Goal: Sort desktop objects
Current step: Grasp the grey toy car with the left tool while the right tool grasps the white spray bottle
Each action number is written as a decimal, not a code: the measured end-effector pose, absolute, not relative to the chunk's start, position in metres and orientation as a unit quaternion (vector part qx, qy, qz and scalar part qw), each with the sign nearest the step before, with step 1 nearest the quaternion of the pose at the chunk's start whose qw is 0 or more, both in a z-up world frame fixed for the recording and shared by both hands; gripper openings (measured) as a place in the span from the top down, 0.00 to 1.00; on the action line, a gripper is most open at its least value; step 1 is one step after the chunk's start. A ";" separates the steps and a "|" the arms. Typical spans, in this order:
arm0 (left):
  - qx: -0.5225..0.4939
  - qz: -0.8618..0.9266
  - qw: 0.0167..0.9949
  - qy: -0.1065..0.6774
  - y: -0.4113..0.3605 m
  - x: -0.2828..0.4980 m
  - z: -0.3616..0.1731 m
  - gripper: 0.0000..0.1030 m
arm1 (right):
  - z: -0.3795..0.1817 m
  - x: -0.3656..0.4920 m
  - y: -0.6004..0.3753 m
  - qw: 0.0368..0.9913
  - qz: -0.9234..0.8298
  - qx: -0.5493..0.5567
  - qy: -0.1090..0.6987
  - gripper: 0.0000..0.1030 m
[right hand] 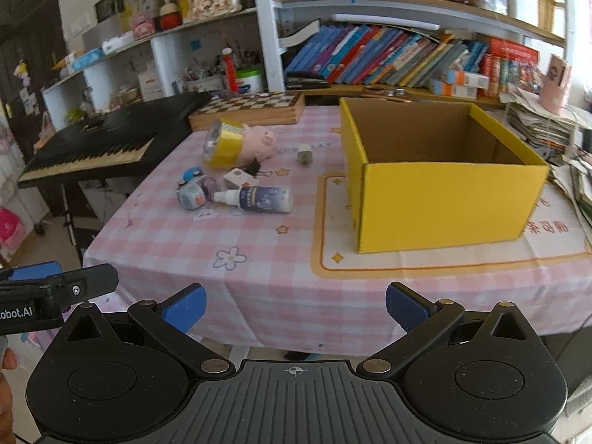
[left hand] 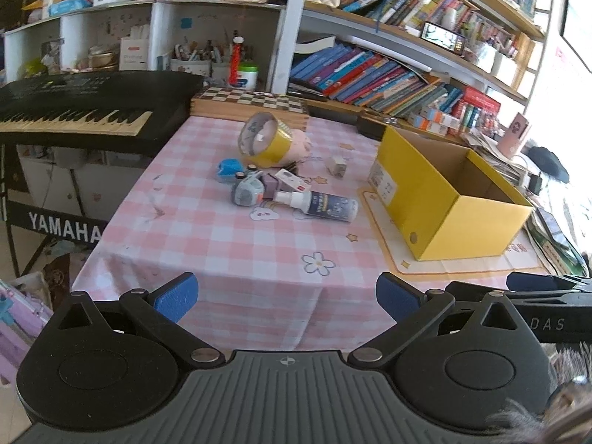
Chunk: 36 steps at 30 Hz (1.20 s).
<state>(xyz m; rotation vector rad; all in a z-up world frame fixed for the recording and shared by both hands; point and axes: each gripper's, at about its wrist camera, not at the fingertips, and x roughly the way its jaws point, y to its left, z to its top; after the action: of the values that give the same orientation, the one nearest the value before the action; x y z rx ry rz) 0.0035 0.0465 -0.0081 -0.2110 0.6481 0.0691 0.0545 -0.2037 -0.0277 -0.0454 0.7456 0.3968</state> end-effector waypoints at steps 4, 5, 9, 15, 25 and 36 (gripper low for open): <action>-0.113 0.051 0.939 0.322 0.055 0.011 -0.011 0.00 | -0.030 0.067 -0.190 0.905 0.214 -0.040 0.365 0.00; -0.116 0.055 0.938 0.323 0.057 0.013 -0.012 0.00 | -0.030 0.071 -0.186 0.904 0.220 -0.046 0.365 0.00; -0.125 0.071 0.934 0.328 0.066 0.027 -0.016 0.00 | -0.033 0.088 -0.169 0.894 0.246 -0.069 0.367 0.00; -0.137 0.094 0.928 0.334 0.080 0.056 -0.020 0.00 | -0.037 0.115 -0.145 0.880 0.292 -0.104 0.360 0.00; -0.157 0.109 0.922 0.336 0.095 0.116 -0.027 0.00 | -0.057 0.170 -0.126 0.854 0.348 -0.141 0.360 0.00; -0.133 0.086 0.924 0.347 0.093 0.178 -0.036 0.21 | -0.074 0.211 -0.109 0.830 0.386 -0.175 0.362 0.17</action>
<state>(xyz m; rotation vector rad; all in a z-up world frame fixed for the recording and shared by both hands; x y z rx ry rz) 0.1776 0.0926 -0.0362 -0.2725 0.7115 0.1773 0.2109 -0.1092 -0.0736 -0.3703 0.7686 0.8192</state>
